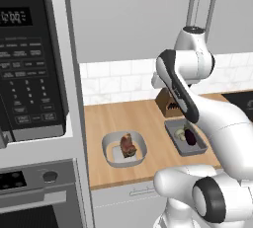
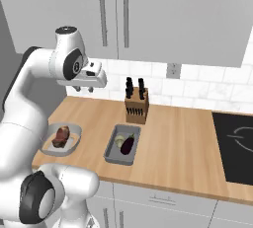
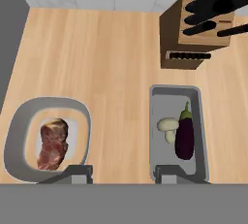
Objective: Take the meat container that has the steak and place it on the second highest rack of the freezer. Then take the vegetable container that has the mushroom and eggplant and place it on the highest rack of the freezer.
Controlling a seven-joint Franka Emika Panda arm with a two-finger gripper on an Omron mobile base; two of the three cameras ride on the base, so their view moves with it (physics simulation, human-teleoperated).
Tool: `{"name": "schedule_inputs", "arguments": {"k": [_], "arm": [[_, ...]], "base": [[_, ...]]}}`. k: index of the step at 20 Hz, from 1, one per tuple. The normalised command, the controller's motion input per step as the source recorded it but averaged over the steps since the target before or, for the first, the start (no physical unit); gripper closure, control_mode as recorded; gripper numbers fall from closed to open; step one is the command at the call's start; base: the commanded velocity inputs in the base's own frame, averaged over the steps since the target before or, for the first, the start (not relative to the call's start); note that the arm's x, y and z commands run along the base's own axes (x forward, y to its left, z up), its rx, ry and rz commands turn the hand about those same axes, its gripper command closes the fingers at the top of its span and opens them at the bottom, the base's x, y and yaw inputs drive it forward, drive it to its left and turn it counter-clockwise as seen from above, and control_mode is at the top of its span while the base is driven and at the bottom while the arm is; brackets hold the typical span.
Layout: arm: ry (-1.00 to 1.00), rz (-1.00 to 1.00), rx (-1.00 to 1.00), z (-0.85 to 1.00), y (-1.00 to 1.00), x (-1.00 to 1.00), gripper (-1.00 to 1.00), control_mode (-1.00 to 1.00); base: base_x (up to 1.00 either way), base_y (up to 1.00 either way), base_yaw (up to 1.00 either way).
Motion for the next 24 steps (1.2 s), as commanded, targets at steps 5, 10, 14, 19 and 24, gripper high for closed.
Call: {"name": "schedule_inputs", "arguments": {"k": [5,10,14,19,24], "arm": [[-0.01,-0.02,0.07,-0.03,-0.03,-0.41,-1.0,-1.0],[-0.02,-0.41,0.19,-0.3,0.03,-0.89,-1.0,-1.0],[0.08,-0.59,0.16,-0.76,0.64,-0.39,-1.0,-1.0],[0.36,-0.37,0.01,-1.0,0.71,0.28,-1.0,-1.0],[0.28,-0.16,0.09,-0.95,0.02,0.49,-1.0,-1.0]], "base": [[0.0,0.0,0.0],[0.0,0.0,0.0],[0.0,0.0,0.0],[0.0,0.0,0.0],[0.0,0.0,0.0]]}}
